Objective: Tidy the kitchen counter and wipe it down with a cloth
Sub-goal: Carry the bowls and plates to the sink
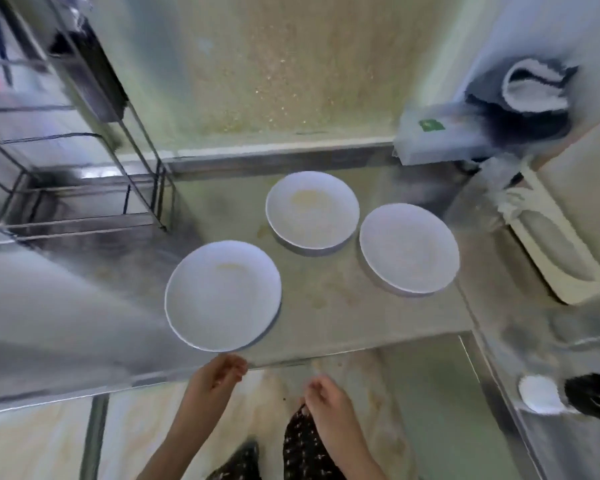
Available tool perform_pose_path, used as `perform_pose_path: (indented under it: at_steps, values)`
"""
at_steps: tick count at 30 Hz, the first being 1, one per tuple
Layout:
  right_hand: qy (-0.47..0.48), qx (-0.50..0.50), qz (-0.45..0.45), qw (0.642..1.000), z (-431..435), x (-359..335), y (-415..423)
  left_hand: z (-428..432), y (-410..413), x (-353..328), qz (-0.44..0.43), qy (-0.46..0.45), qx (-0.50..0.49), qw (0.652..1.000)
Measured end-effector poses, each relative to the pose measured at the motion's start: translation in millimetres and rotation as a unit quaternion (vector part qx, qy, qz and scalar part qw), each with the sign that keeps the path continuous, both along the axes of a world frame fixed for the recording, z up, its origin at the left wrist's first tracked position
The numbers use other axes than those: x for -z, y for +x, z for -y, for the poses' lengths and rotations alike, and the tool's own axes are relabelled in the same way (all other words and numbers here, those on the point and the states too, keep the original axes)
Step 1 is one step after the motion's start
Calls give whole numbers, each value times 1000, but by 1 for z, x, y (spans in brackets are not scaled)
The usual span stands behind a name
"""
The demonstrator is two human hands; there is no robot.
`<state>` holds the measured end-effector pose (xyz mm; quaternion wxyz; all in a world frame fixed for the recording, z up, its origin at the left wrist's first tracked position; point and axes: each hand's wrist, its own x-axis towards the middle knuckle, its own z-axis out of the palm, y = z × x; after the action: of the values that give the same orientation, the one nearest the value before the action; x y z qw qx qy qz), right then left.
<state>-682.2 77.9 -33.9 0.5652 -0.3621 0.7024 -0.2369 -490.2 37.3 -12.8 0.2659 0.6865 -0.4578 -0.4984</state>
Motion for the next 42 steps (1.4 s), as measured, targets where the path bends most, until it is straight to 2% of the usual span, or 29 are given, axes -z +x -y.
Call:
perform_pose_path:
  at_steps: [4, 8, 12, 15, 20, 25, 28, 31, 37, 42]
  values:
    - [-24, -108, -29, 993, 88, 2, -10, 2, 7, 3, 30, 21, -115, 993]
    - [-41, -98, -93, 990, 157, 13, -4, 24, 18, 3, 76, 42, -234, 968]
    - [-23, -92, -108, 990, 192, 23, 20, 54, 35, 17, -10, 111, -316, 942]
    - [3, -81, -103, 991, 197, 31, 34, 73, 46, 31, -9, 188, -310, 932]
    - [25, -40, -82, 996, 201, 33, 30, 99, 60, 32, -96, 246, -310, 913]
    - [-14, 73, -18, 997, 206, 18, 8, 134, 53, 8, -134, 210, -242, 938]
    - [-30, 157, 2, 987, 224, 11, -14, 177, 31, -3, -142, 191, -172, 956]
    - [-48, 213, 18, 976, 251, 9, -36, 222, 3, 1, -130, 171, -142, 966]
    - [-42, 209, -64, 975, 289, 19, -68, 286, -46, 14, -124, 144, -143, 971]
    - [-35, 187, -127, 973, 298, 24, -77, 304, -66, 31, -92, 137, -141, 976]
